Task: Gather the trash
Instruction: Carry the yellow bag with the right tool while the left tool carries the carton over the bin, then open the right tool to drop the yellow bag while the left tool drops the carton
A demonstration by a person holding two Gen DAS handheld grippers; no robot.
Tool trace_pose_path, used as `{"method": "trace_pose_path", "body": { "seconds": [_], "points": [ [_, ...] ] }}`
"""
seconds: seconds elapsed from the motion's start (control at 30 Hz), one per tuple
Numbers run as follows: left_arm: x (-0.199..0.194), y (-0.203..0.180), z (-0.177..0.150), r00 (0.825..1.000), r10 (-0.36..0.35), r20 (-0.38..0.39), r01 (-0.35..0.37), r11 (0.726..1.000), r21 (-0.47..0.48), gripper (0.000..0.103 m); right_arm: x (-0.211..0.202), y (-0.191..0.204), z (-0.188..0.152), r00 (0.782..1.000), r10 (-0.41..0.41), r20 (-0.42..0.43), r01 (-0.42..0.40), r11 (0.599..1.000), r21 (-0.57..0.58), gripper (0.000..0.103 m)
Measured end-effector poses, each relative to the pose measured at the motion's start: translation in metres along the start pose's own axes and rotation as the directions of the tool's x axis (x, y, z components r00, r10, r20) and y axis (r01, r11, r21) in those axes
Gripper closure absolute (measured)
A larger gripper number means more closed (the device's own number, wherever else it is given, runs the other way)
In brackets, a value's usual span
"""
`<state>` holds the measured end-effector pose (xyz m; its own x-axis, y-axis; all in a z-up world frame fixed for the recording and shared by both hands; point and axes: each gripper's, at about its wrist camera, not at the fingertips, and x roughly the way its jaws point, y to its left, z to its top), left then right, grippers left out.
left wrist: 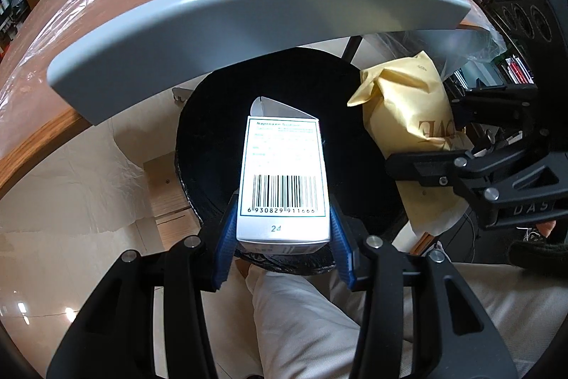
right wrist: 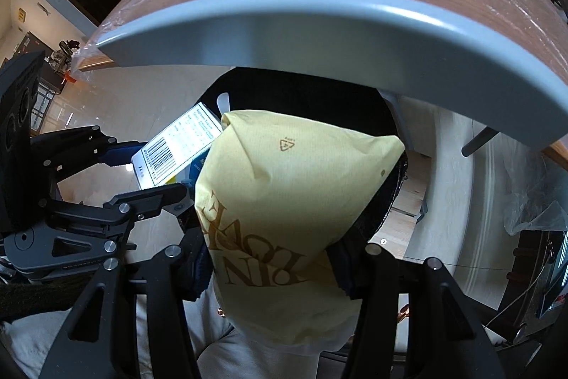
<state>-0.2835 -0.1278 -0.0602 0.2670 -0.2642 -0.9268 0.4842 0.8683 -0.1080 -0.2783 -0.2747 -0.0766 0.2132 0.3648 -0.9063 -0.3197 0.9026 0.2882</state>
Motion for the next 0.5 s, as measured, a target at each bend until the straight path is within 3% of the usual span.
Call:
{"method": "trace_pose_path", "body": {
  "seconds": [0.5],
  "points": [
    [0.012, -0.004, 0.009, 0.999, 0.032, -0.018, -0.032, 0.999, -0.002, 0.055, 0.015, -0.010, 0.014, 1.000, -0.030, 0.004, 0.030, 0.998, 0.051, 0.050]
  ]
}}
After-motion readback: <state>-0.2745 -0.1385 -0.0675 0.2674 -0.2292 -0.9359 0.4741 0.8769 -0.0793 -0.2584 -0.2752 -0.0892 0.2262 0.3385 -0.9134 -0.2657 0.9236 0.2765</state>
